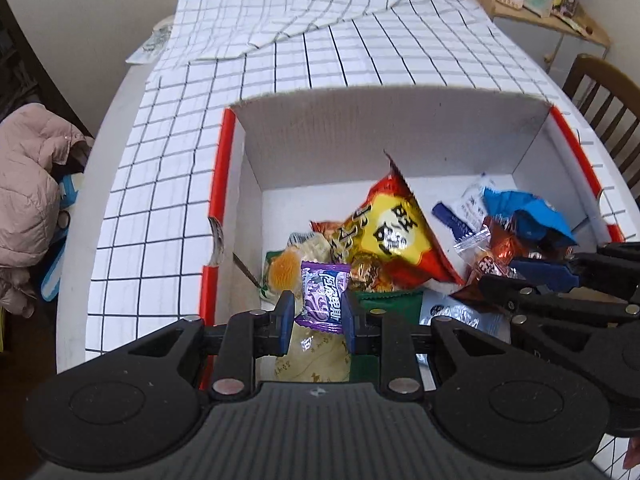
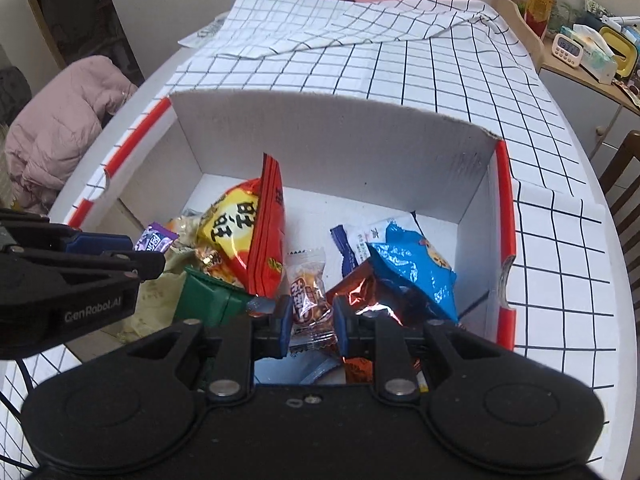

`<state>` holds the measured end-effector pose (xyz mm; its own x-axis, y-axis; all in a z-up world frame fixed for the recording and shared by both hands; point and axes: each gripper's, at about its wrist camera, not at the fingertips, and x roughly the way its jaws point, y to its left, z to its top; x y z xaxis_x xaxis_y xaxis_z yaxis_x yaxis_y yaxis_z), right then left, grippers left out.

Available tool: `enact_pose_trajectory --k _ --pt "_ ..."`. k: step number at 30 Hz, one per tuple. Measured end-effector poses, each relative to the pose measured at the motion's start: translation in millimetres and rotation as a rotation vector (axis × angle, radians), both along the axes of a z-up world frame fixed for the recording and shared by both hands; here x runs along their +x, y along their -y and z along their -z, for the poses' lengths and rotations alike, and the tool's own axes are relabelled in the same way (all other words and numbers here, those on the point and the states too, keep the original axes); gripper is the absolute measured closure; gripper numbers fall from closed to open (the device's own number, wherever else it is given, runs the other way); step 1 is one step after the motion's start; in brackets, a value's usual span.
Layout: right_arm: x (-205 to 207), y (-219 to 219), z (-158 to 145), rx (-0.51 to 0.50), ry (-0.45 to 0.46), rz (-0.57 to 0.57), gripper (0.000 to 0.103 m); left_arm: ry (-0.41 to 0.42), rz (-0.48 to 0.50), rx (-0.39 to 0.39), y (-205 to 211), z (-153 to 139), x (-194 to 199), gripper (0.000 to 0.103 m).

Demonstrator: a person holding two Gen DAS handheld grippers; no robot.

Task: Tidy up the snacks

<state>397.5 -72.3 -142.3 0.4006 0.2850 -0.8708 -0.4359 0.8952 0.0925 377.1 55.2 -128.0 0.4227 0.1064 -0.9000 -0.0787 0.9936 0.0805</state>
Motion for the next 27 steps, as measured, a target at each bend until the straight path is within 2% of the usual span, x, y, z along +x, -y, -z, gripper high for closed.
enact_pose_trajectory --k 8,15,19,27 --pt "-0.5 2.7 1.1 0.01 -0.005 0.016 0.082 -0.02 0.002 -0.024 2.1 3.8 -0.2 0.078" --pt "-8.4 10.4 -7.7 0.048 -0.01 0.033 0.081 -0.006 -0.012 -0.064 -1.1 -2.8 -10.4 0.072" --pt "-18.0 15.2 -19.0 0.083 0.015 0.032 0.081 0.024 -0.025 -0.09 -4.1 -12.0 -20.8 0.055" --pt "-42.8 24.2 -46.0 0.125 0.088 0.015 0.079 0.09 -0.019 -0.103 -7.1 -37.4 -49.6 0.054"
